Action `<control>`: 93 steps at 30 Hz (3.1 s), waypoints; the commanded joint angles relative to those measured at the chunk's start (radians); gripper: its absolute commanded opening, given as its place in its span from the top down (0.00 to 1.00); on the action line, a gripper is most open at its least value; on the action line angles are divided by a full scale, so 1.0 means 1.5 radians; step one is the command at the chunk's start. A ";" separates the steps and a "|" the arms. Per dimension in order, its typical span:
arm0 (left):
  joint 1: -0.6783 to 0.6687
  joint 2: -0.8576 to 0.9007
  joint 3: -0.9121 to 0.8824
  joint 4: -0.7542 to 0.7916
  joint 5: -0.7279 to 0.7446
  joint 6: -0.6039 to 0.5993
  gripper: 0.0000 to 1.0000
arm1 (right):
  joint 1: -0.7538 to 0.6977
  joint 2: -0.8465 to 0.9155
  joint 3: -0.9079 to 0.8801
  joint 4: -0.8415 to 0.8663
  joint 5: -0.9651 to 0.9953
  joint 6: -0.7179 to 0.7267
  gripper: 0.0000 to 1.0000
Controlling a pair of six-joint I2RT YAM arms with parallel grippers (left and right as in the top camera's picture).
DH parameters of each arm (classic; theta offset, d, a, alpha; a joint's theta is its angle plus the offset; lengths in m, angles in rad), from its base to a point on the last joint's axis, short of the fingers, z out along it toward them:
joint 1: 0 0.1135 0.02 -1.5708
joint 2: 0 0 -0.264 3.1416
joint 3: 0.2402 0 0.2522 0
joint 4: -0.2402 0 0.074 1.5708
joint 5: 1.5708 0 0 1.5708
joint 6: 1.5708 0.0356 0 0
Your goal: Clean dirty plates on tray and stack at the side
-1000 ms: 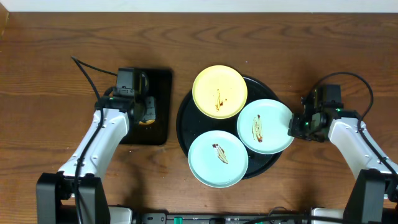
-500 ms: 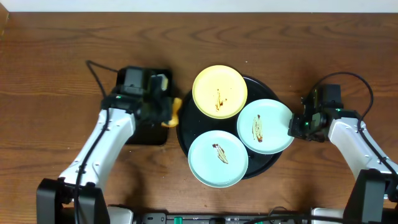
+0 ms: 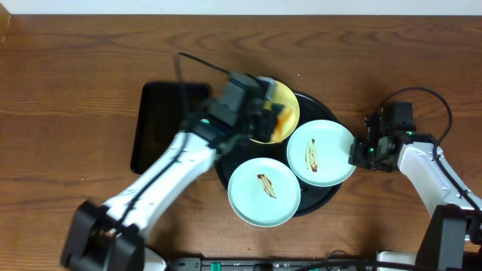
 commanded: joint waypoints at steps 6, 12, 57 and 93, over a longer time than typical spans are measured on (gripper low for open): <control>-0.100 0.126 0.026 0.068 0.046 -0.071 0.93 | -0.003 0.006 -0.001 -0.003 -0.001 -0.002 0.99; -0.127 0.199 0.080 0.064 0.079 -0.078 0.92 | -0.003 0.006 -0.001 -0.001 -0.001 -0.002 0.99; -0.104 0.252 0.081 -0.055 -0.033 -0.028 0.92 | -0.003 0.006 -0.001 -0.016 0.000 -0.002 0.99; 0.194 -0.007 0.081 -0.308 -0.255 -0.002 0.92 | 0.015 0.006 -0.033 0.036 -0.050 0.004 0.82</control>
